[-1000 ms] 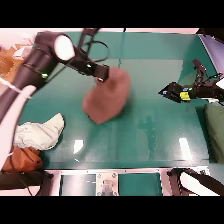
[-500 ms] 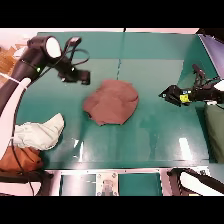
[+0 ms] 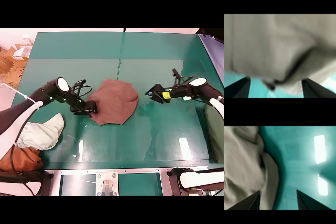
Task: Fold the shirts.
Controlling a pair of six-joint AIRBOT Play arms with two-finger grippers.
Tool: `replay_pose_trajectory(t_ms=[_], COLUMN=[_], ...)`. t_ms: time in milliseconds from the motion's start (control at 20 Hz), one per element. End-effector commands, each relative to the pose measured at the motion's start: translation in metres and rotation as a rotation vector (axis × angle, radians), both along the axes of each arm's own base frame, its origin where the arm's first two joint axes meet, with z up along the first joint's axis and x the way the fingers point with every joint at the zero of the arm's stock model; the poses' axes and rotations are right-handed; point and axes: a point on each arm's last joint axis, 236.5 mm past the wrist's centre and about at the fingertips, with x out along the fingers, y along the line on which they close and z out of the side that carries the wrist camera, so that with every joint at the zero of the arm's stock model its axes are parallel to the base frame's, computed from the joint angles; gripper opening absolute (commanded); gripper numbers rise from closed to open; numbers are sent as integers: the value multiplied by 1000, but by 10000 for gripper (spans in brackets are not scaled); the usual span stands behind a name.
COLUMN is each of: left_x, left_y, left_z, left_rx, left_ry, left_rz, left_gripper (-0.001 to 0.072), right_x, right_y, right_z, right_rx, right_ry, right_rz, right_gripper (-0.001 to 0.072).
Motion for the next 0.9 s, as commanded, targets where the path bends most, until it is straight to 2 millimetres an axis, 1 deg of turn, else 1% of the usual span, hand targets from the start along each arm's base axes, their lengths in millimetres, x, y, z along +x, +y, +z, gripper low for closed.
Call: replay_pose_trajectory(t_ms=[0,50,100,150,200,250,300,350,400,450,500,550,600,650,700,750,800,850], left_x=[39,44,44,43,42,40,39,39,40,43,51,61,73,84,93,100,103,102], left_y=[-2,-2,-2,-2,-2,-2,-2,-3,-4,-6,-9,-12,-16,-20,-24,-28,-31,-32], left_z=[-6,-5,-5,-6,-6,-6,-6,-5,-2,7,22,41,70,102,139,185,235,281], left_rx=[-31,-32,-32,-31,-29,-27,-26,-26,-27,-31,-32,-36,-45,-57,-72,-96,-122,-146], left_ry=[-153,-169,-170,-167,-173,-176,-178,-183,-194,-212,-241,-278,-331,-390,-459,-541,-634,-717], left_rz=[128,137,138,131,109,89,75,64,42,11,-14,-37,-60,-80,-98,-114,-126,-138], left_gripper=[717,716,657,404,177,22,25,25,25,24,24,24,24,24,24,24,24,23], right_x=[25,30,33,35,35,33,32,31,32,34,38,44,49,53,54,53,48,38], right_y=[32,41,49,58,67,78,86,91,95,97,97,96,94,91,88,84,81,77], right_z=[-16,-20,-24,-27,-27,-26,-25,-21,-13,-3,11,32,59,94,130,172,213,259], right_rx=[24,25,28,37,57,86,103,113,132,150,165,182,198,207,202,188,171,148], right_ry=[-4,-5,-2,4,12,23,26,8,-11,-25,-46,-84,-132,-199,-272,-363,-453,-556], right_rz=[67,87,105,124,138,153,164,185,208,219,228,236,244,256,268,281,289,292], right_gripper=[495,494,494,494,493,436,287,170,25,13,13,12,12,12,12,12,12,12])
